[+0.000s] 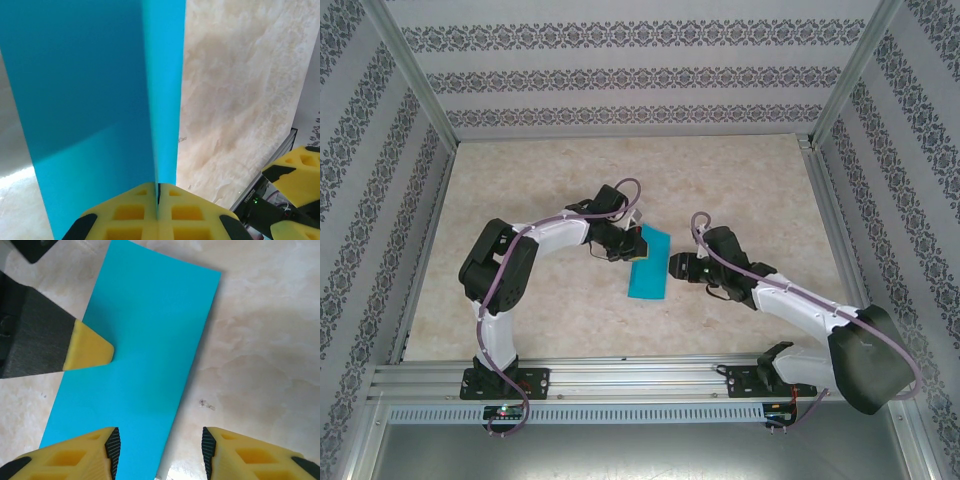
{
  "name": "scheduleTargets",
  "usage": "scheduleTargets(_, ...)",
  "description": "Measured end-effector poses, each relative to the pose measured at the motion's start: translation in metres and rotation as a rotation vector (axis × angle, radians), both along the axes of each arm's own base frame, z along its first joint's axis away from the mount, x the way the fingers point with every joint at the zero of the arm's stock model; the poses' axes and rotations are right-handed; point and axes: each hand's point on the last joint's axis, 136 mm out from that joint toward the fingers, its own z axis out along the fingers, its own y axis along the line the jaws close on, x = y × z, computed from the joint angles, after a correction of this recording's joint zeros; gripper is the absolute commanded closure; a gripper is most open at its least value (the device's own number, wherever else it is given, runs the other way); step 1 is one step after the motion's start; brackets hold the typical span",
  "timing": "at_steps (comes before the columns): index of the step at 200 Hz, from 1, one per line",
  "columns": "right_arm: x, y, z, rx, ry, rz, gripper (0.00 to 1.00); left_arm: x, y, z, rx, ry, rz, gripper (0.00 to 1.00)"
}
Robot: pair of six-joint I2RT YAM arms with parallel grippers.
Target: Fold a paper plane with a square sheet of paper (pick it up from the middle)
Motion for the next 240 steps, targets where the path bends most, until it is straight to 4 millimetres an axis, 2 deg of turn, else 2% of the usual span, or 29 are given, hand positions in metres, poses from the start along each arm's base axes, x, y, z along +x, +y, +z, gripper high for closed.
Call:
scheduleTargets(32, -0.018, 0.013, 0.008, -0.044, -0.092, 0.078, 0.47, -0.001, 0.003, -0.005, 0.018, 0.010, 0.013, 0.95)
scheduleTargets(73, -0.027, 0.020, 0.022, -0.107, -0.220, 0.134, 0.44, 0.000, 0.006, -0.008, 0.036, 0.010, 0.027, 0.96)
scheduleTargets(110, -0.029, 0.010, 0.014, -0.171, -0.202, 0.125, 0.35, 0.000, 0.006, -0.008, 0.038, 0.012, 0.031, 0.96)
scheduleTargets(142, -0.025, -0.001, 0.010, -0.181, -0.177, 0.088, 0.36, 0.000, 0.006, -0.009, 0.041, 0.011, 0.032, 0.96)
scheduleTargets(166, -0.026, 0.000, 0.017, -0.158, -0.191, 0.091, 0.38, 0.000, 0.006, -0.009, 0.041, 0.011, 0.032, 0.95)
scheduleTargets(193, -0.032, 0.007, 0.023, -0.153, -0.225, 0.136, 0.38, 0.000, 0.007, -0.009, 0.041, 0.013, 0.033, 0.95)
scheduleTargets(240, -0.056, 0.035, 0.021, -0.220, -0.320, 0.303, 0.38, -0.001, 0.007, -0.009, 0.041, 0.016, 0.037, 0.95)
